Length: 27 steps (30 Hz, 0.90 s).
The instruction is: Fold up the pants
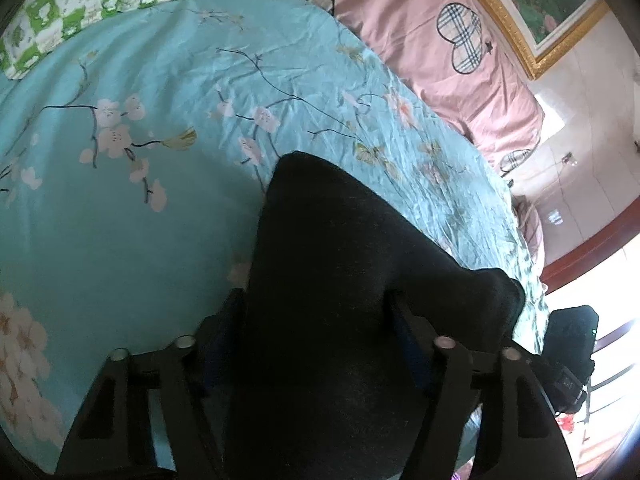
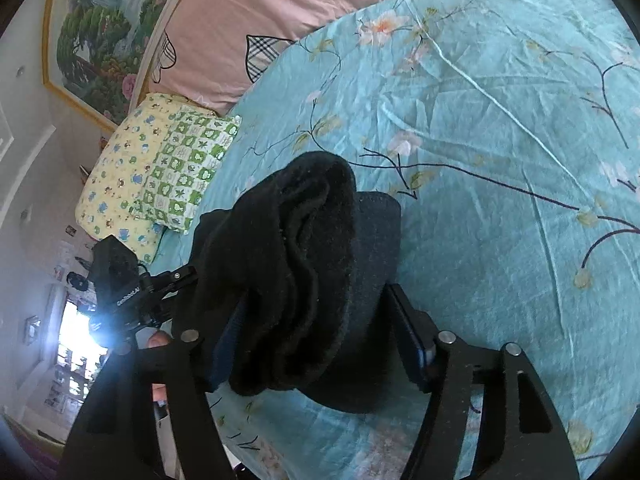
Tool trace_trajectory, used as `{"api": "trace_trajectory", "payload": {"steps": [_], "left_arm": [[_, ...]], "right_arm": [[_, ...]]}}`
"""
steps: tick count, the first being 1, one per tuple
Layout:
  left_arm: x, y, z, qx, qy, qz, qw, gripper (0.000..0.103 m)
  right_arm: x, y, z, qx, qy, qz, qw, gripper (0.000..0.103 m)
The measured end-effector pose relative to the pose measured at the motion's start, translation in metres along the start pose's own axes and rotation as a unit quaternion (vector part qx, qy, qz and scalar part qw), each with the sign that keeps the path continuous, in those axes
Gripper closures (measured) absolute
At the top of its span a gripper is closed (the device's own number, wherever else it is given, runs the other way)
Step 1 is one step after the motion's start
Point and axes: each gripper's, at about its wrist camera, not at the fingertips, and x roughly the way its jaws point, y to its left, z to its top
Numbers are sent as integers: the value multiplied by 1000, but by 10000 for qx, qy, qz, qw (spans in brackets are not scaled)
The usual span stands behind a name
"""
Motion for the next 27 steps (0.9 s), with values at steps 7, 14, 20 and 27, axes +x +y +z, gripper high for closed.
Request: {"api": "trace_trajectory", "payload": {"steps": [7, 14, 20, 27], "left_arm": [[-4, -6, -2, 115, -99, 70, 9999, 50], [-17, -16, -3, 218, -238, 95, 9994, 61], [-36, -20, -4, 280, -412, 53, 9987, 64], [-65, -17, 0, 343, -826, 404, 9952, 64]], "right_arm": [[2, 2, -2, -91, 6, 216, 9997, 53], [-3, 14, -1, -302, -87, 249, 9992, 58], [-5, 24, 5, -427, -99, 290, 9986, 58], [6, 47, 19, -678, -59, 445, 9967, 59]]}}
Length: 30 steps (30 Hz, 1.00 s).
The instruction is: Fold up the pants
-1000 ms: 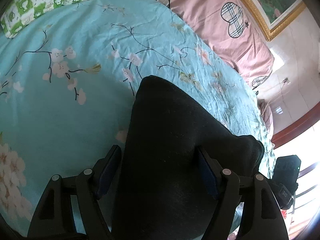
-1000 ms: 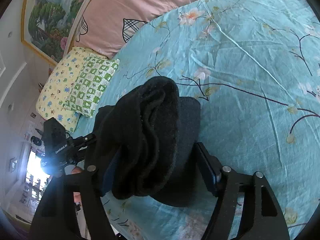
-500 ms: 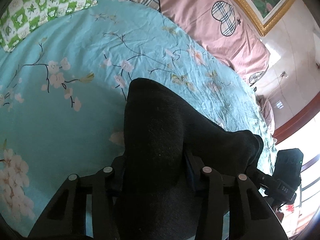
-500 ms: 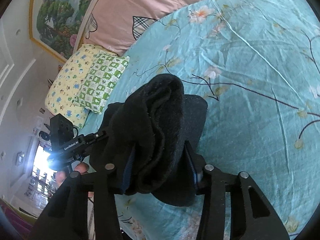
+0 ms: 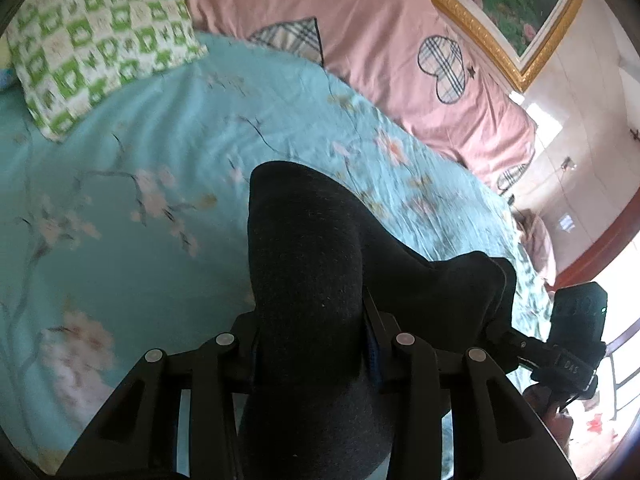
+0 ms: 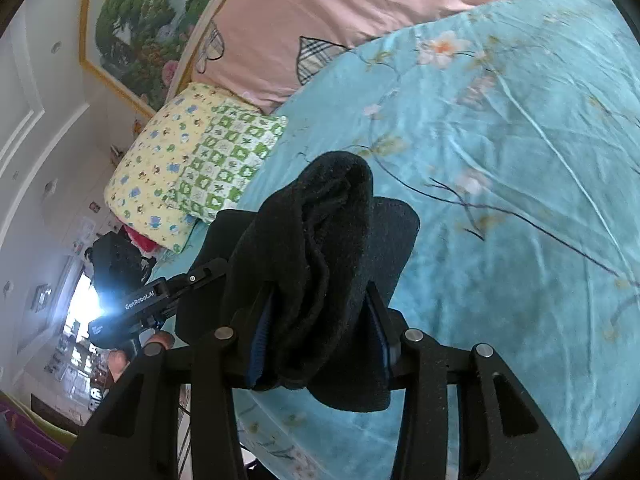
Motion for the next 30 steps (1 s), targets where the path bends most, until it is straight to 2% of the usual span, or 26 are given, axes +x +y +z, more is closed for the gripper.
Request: {"api": "trace_trajectory", "payload": {"steps": [12, 24, 30], "left_arm": [[-32, 53, 37, -359, -531, 651, 9958, 64], [-16, 90, 71, -561, -733, 1037, 9903, 64], [-6, 106, 74, -724, -681, 1061, 9894, 64]], "right_arm": [[75, 46, 46, -710, 200, 323, 9968, 59], [145, 52, 85, -874, 412, 591, 9936, 59], [164, 49, 93, -901, 483, 624, 9928, 59]]}}
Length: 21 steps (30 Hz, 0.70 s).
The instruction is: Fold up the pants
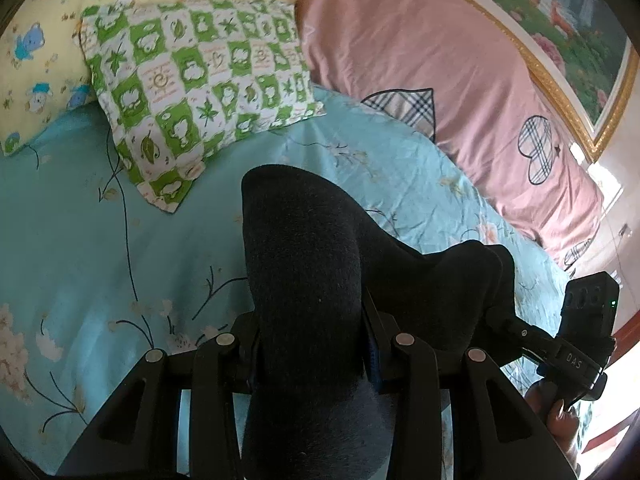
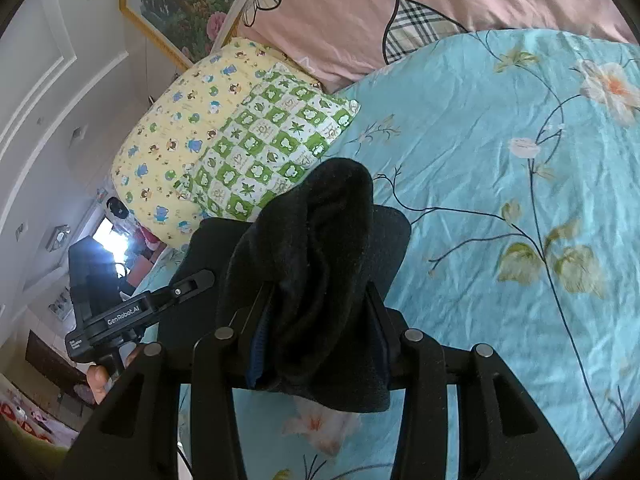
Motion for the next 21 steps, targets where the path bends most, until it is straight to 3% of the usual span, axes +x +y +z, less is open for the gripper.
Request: {"api": "trace_trajectory", "payload": {"steps": [4, 11, 21], "left_arm": [[7, 6, -4, -1, 37, 93, 10000, 63], [16, 12, -17, -21, 130, 319, 9994, 47], [-11, -3, -37, 323, -21, 854, 9958, 34]], "right_arm": [[6, -3, 3, -52, 47, -21, 10000, 59], [6, -16, -7, -163, 47, -307, 9994, 46], [-6, -24, -22, -201, -247, -325, 9990, 36]]}}
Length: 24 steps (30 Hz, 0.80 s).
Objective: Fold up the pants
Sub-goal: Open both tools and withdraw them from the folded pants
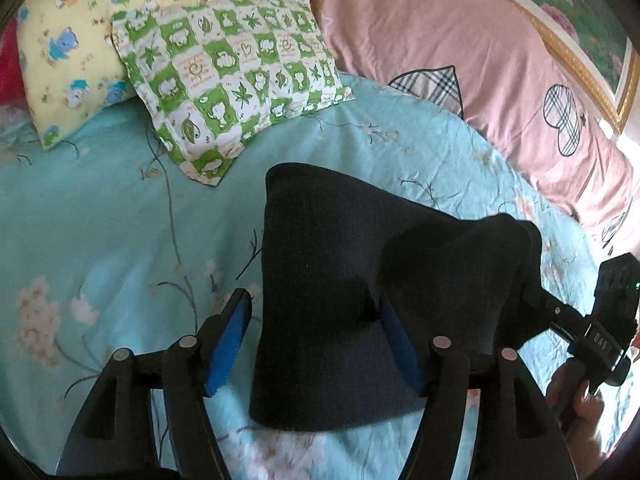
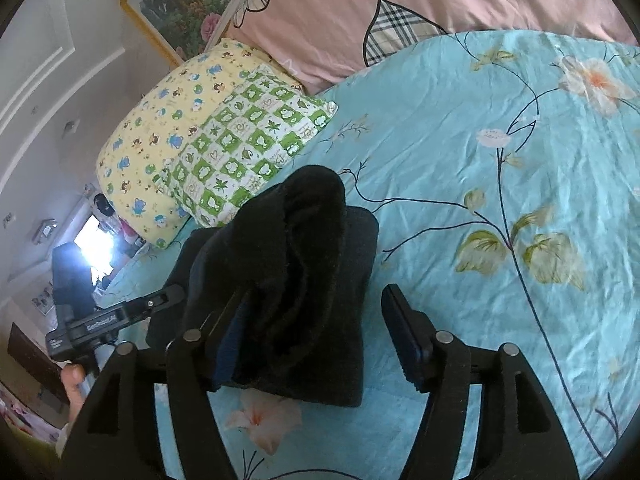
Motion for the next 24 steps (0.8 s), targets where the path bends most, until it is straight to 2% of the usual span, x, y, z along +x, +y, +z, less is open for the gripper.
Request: {"api": "trace_trajectory", "payload": {"steps": [3, 9, 15, 19, 24], "left_arm": [[-8, -3, -6, 7, 17, 27, 10000, 30], [-22, -11, -18, 117, 73, 101, 9999, 29], [-41, -11, -29, 120, -24, 301, 9995, 23], [-51, -12, -39, 226, -28, 445, 9988, 23], [-60, -16, -55, 401, -23, 652, 9971, 22]], "right_arm": [[-5, 5, -3, -53, -54, -11, 10000, 36], [-19, 23, -13, -327, -177, -76, 9993, 36], [-36, 51, -30, -766, -446, -116, 9960, 26], [-47, 71, -44, -1158, -637, -402, 9904, 19], [-50, 92, -62, -1640, -458, -630, 9834, 12]]}}
